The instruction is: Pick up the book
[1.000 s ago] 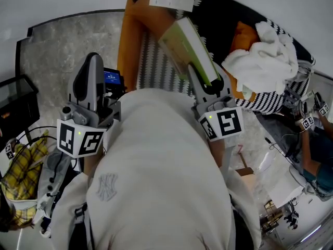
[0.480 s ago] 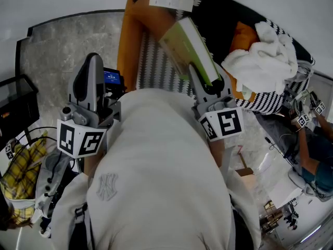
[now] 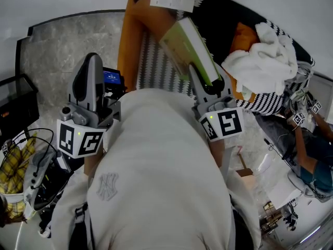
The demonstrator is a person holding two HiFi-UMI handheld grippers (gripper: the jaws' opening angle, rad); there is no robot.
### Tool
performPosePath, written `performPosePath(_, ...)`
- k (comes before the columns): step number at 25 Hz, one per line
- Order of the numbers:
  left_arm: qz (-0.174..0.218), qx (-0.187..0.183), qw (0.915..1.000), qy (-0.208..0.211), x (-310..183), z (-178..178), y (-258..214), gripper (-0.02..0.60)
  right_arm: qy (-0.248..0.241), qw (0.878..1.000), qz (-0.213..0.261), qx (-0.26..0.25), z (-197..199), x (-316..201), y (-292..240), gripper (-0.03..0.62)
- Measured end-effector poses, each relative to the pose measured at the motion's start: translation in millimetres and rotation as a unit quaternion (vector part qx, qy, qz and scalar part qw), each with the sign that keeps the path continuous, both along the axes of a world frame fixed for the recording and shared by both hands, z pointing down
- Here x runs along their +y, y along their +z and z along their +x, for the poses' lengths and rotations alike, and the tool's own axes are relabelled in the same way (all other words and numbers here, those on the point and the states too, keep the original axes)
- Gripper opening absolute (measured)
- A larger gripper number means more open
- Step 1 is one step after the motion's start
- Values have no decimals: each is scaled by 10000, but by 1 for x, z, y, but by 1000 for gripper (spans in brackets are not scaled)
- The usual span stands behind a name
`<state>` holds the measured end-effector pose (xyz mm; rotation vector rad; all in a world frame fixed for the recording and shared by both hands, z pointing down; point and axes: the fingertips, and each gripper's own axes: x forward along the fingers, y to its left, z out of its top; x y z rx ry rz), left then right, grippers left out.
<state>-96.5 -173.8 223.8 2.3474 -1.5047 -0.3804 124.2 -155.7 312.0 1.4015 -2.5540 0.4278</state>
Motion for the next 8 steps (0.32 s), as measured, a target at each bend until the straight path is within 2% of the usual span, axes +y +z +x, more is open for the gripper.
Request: performPosePath(8, 12, 28, 10000, 0, 1, -2, -2, 9, 32, 9999, -41, -112, -2, 0, -2, 149)
